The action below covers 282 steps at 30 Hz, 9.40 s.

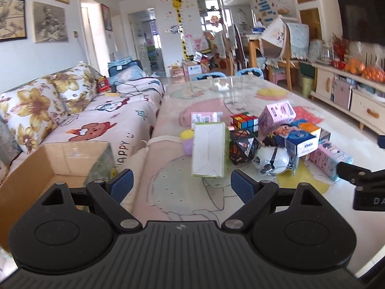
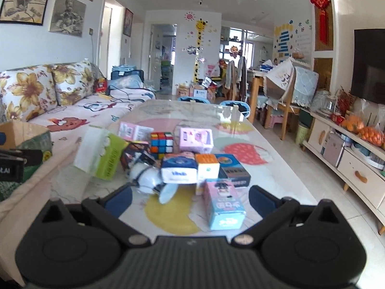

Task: Organize rigid objects
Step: 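Grasp the white-green tissue box with left tool while right tool grasps pink-blue box, then carry both boxes into the cardboard box and open both tools, then move both tools back over the items on the table, then grasp the white egg-shaped toy with left tool while right tool grasps yellow-white medicine box, then carry both items into the cardboard box and open both tools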

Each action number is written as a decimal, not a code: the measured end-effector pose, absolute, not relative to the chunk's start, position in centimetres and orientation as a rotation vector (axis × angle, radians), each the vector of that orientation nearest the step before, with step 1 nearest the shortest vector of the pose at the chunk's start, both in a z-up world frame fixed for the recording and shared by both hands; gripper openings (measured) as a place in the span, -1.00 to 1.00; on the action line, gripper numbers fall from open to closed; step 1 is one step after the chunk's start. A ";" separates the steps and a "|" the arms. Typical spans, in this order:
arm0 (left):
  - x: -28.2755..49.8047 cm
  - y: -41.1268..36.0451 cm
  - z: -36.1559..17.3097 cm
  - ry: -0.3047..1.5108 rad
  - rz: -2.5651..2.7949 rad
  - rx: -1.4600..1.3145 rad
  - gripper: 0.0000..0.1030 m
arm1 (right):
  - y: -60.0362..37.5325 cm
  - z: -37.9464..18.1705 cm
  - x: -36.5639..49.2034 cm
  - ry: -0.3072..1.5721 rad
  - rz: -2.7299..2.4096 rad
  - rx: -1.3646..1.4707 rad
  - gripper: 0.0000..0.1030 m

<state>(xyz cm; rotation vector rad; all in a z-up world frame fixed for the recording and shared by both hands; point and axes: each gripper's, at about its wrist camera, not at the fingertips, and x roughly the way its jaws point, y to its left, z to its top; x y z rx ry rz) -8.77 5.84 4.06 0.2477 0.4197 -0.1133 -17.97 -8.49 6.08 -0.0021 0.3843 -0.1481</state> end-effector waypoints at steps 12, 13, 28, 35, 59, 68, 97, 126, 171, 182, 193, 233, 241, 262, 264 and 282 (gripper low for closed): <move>-4.0 5.3 3.3 0.404 -0.235 0.277 1.00 | -13.1 3.0 -11.9 0.542 -0.136 0.101 0.78; -3.8 5.4 3.2 0.406 -0.239 0.281 1.00 | -13.2 2.8 -11.6 0.554 -0.137 0.105 0.77; -4.2 6.1 3.8 0.535 -0.180 0.175 0.21 | -14.3 2.1 -10.3 0.629 -0.128 0.144 -0.12; -5.2 8.0 5.3 0.500 -0.114 0.115 0.19 | -13.0 3.4 -11.8 0.593 -0.133 0.115 -0.14; -7.3 19.1 10.9 0.341 0.369 -0.262 0.29 | 4.1 15.8 -6.2 0.389 0.526 0.221 -0.13; -8.1 23.1 10.5 0.418 0.562 -0.325 -0.33 | 10.8 14.9 0.1 0.469 0.676 0.264 -0.12; -10.1 26.0 11.7 0.426 0.639 -0.278 1.00 | 7.6 12.8 -3.9 0.446 0.405 0.116 0.93; -8.8 19.8 9.2 0.454 0.204 0.047 1.00 | -1.4 9.6 -10.2 0.378 0.165 0.131 0.96; -8.8 9.1 3.3 0.516 -0.475 0.268 1.00 | -19.1 4.7 -5.6 0.528 0.057 0.375 0.53; -8.4 9.3 2.4 0.569 -0.436 0.304 1.00 | -19.2 4.1 -5.2 0.614 0.313 0.597 0.47; -7.8 8.0 2.5 0.579 -0.417 0.287 1.00 | -19.2 3.5 -5.4 0.663 0.048 0.353 0.50; -8.1 10.6 5.7 0.575 -0.213 0.046 0.98 | -15.6 6.4 -6.2 0.507 0.066 0.283 0.36; -7.5 12.8 7.0 0.536 -0.123 0.020 0.98 | -13.5 7.0 -6.1 0.497 0.095 0.240 0.36; -6.4 17.7 9.6 0.466 0.160 -0.068 0.98 | -3.8 8.6 -5.5 0.488 0.264 0.070 0.36; -6.5 18.4 9.8 0.460 0.186 -0.084 0.98 | -2.5 8.7 -5.3 0.486 0.289 0.051 0.36; -7.9 25.2 11.2 0.452 0.452 -0.216 0.98 | 11.4 10.7 -5.0 0.445 0.582 -0.150 0.36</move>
